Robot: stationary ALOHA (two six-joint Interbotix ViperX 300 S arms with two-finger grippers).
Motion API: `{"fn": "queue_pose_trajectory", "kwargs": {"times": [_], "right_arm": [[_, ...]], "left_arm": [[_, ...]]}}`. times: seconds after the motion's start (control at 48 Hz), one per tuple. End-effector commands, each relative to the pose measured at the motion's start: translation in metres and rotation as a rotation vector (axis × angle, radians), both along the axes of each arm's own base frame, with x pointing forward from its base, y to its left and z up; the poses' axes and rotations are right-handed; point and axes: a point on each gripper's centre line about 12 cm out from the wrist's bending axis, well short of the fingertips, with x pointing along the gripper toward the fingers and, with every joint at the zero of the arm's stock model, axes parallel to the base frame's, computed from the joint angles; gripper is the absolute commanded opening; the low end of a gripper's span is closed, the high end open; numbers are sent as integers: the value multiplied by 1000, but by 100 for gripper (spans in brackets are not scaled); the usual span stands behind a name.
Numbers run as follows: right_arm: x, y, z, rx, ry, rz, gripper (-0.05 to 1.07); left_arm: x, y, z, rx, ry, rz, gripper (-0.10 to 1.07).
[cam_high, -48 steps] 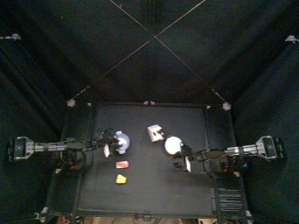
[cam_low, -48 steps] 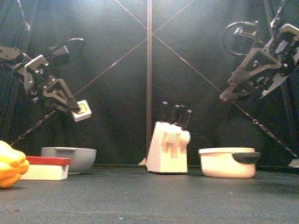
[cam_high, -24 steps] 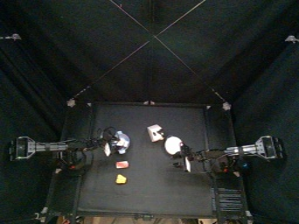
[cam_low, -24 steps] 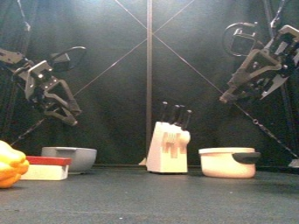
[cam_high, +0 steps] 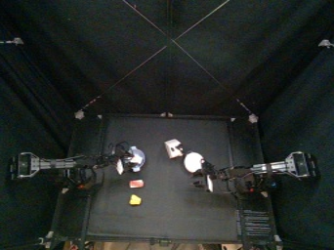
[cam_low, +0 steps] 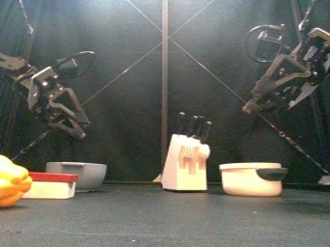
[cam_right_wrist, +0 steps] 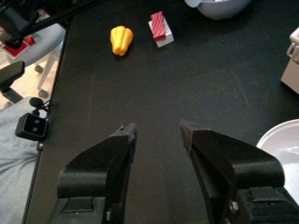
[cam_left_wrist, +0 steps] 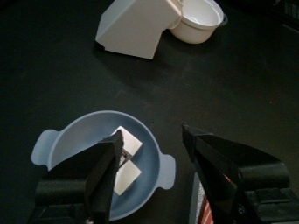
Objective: Put sushi piece in bowl
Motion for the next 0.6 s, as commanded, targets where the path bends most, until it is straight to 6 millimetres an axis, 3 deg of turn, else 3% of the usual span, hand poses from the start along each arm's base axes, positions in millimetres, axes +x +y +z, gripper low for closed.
{"fn": "queue_pose_trajectory", "kwargs": {"times": [0.0, 0.375, 0.583], "right_arm": [[6, 0, 11, -4, -39, 5, 81], [6, 0, 11, 0, -38, 2, 81], [7, 0, 13, -1, -42, 3, 81]], "left_arm": [[3, 1, 5, 7, -22, 3, 90], [4, -1, 5, 20, -21, -17, 90], [11, -24, 7, 54, -21, -141, 90]]}}
